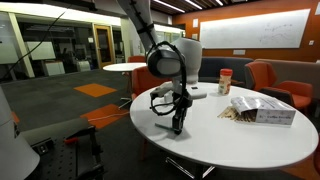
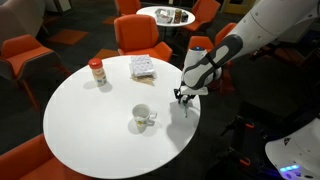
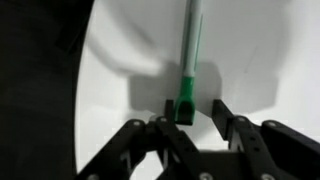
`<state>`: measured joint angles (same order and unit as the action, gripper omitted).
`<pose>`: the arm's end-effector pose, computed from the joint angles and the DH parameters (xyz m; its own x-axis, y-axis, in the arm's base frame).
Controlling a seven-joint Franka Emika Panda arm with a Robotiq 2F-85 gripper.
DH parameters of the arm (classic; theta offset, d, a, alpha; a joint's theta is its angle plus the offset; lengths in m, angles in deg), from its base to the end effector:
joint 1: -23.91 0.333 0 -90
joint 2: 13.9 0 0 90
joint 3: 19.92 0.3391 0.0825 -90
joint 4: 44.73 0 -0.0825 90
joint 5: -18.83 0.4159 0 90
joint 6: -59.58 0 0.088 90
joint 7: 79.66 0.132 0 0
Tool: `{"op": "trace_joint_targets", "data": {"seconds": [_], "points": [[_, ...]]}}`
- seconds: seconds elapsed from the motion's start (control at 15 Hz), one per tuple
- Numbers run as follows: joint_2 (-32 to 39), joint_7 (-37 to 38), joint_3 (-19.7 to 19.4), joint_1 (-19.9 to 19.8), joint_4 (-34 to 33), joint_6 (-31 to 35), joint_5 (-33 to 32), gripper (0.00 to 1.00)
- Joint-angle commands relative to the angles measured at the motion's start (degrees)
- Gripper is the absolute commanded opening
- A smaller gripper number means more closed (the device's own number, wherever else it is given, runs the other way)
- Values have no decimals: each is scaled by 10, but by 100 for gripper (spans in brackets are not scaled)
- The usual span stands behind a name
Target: Put the sharpie in the mug
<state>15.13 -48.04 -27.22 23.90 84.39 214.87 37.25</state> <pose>0.5431 -0.0833 0.1003 0.5729 -0.8166 -0.0707 -0.8194 -0.5725 -0.0268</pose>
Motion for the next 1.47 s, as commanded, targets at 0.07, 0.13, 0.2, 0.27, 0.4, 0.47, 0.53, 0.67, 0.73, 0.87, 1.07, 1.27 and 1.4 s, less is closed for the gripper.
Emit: {"op": "trace_joint_targets", "data": {"seconds": [0.07,0.13,0.2,0.27,0.4,0.47,0.53,0.67,0.73,0.87,1.07,1.27,1.4], "points": [[12,16,-11,13,-10,0,-3,0],[13,19,-15,15,-11,-5,-7,0],[13,19,-14,14,-12,-7,-6,0],[12,20,-15,16,-11,-7,-8,3],[6,17,-16,20,-8,-5,-10,3],[0,20,-19,26,-4,0,-14,3],[-4,22,-21,32,-1,6,-18,3],[-14,28,-26,47,3,26,-23,3],[-17,32,-28,55,3,34,-25,3],[-29,47,-42,76,3,44,-38,3],[-52,82,-69,111,6,54,-74,3],[-69,114,-90,142,6,87,-114,3],[-68,145,-111,172,1,117,-151,3]]}}
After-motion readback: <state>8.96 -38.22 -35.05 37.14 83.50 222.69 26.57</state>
